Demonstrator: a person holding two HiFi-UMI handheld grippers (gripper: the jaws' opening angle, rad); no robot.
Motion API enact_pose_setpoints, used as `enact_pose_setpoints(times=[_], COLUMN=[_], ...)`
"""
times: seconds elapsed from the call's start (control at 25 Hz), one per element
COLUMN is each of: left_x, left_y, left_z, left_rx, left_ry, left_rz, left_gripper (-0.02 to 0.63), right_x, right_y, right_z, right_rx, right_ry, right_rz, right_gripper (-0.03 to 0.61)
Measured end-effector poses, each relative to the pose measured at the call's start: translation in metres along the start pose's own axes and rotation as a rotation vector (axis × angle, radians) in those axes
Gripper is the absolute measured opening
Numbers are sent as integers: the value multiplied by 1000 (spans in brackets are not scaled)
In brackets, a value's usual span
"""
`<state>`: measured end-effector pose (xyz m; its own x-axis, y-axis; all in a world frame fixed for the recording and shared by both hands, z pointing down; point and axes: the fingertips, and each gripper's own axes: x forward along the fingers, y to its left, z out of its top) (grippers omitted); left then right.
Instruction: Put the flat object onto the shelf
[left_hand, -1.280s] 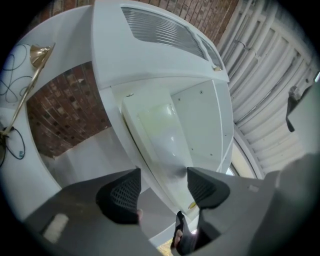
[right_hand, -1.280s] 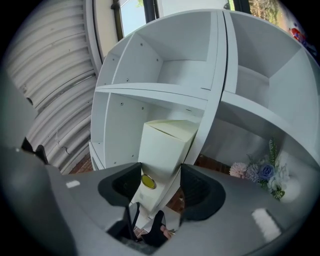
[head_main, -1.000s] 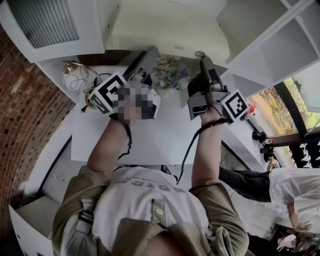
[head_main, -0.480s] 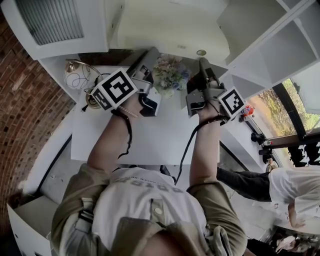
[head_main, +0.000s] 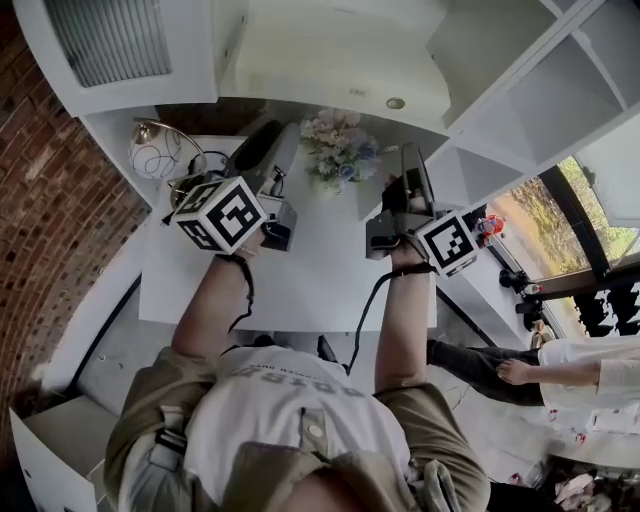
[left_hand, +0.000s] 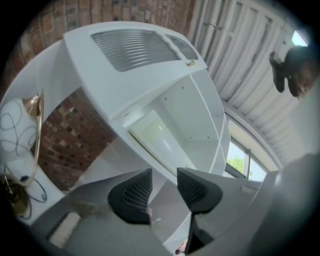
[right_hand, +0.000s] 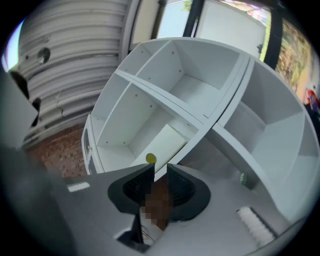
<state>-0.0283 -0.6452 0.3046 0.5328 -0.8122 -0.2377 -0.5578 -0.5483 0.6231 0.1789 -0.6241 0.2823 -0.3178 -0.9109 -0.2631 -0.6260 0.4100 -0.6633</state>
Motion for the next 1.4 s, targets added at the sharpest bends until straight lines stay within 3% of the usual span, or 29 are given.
enact_pose_setpoints(times=[0.12, 0.24, 0.48, 0.8, 1.08, 1.4], left_x=[-20, -41, -83, -134, -158, -165], left_y=[-4, -7, -16, -34, -55, -70], left_z=[-9, -19, -40, -60, -78, -82], left_rx=[185, 331, 547, 722, 825, 839], left_ry=[21, 41, 83, 112, 111, 101], left_rz=[38, 79, 147, 207, 229, 240], left_gripper=[151, 110, 25, 8, 8, 7], right_x=[-21, -38, -72, -129, -160, -172], right_y=[6, 12, 27, 37, 47, 56], right_z=[-8, -21, -51, -87, -95, -85], right_rx=[-208, -397, -617, -715, -819, -811], right_ry=[27, 60, 104, 124, 120, 87], right_rz=[-46, -79, -99, -115, -94, -69], right_gripper=[69, 14, 5, 3, 3, 3])
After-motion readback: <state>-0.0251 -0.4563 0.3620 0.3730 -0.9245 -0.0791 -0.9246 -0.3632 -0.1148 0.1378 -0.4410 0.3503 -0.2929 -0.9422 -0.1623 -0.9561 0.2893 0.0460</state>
